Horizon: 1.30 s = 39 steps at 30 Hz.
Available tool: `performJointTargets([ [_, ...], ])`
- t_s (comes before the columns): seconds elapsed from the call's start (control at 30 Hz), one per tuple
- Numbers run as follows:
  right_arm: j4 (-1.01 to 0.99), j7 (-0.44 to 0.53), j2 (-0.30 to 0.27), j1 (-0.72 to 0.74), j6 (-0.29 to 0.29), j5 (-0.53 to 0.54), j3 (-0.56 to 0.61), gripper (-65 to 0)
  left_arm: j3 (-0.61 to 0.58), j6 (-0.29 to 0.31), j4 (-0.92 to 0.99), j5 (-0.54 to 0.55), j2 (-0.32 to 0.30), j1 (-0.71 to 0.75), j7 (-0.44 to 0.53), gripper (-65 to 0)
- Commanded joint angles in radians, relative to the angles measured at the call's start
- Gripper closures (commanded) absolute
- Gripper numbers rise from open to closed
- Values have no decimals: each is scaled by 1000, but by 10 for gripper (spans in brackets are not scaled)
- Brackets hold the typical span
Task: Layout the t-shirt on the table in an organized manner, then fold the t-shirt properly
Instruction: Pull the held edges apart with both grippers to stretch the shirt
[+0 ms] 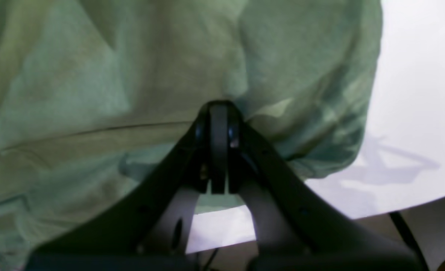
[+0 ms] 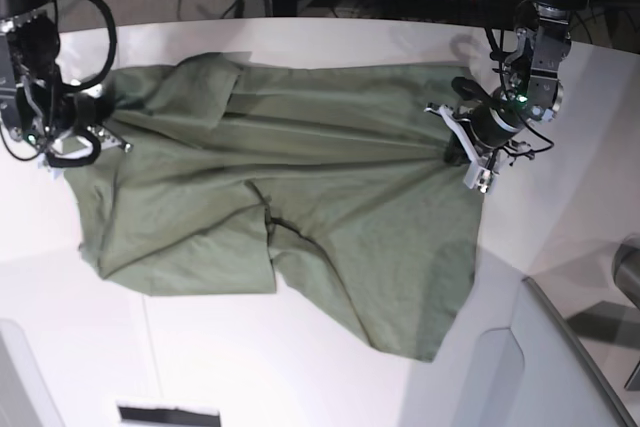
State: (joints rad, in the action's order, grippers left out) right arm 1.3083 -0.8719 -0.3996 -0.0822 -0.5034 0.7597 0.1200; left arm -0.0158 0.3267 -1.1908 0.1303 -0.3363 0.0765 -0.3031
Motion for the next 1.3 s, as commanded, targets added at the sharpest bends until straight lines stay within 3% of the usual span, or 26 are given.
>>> performJointTargets([
  [0.0, -14, -19, -31, -29, -41, -61, -4, 0, 6, -11, -10, -10, -25, -7, -5, 0],
  [0.27, 78, -96, -34, -98, -44, -65, -184, 0, 6, -11, -18, -4, -42, -7, -5, 0],
  [0.4, 254, -103, -28, -115, -41, -62, -182, 0, 6, -11, -21, -2, -42, -7, -5, 0],
  [0.57, 285, -92, -6, -35, -25, -72, -179, 0, 7, -11, -102, -1, -33, -5, -6, 0],
  [0.63, 233, -77, -11, 35, 39, -99, -179, 0, 7, -11, -143, -1, -27, -5, -14, 0],
  [0.73, 50, -2, -9, 161, 200, -208, -179, 0, 7, -11, -205, -1, 9, -7, -95, 0],
  [0.87, -249, 127, 26, 335, 447, -412, -179, 0, 3, -10, -297, -2, 73, 24, -181, 0],
  [1.0, -487, 279, 84, 477, 607, -665, -179, 0, 1, -8, -332, -10, 102, 107, -192, 0],
  [1.1, -631, 362, 133, 562, 668, -811, -181, 0, 3, -11, -320, -10, 107, 141, -192, 0],
  [1.27, -709, 399, 187, 623, 673, -923, -188, 0, 4, -13, -312, -10, 101, 164, -192, 0],
])
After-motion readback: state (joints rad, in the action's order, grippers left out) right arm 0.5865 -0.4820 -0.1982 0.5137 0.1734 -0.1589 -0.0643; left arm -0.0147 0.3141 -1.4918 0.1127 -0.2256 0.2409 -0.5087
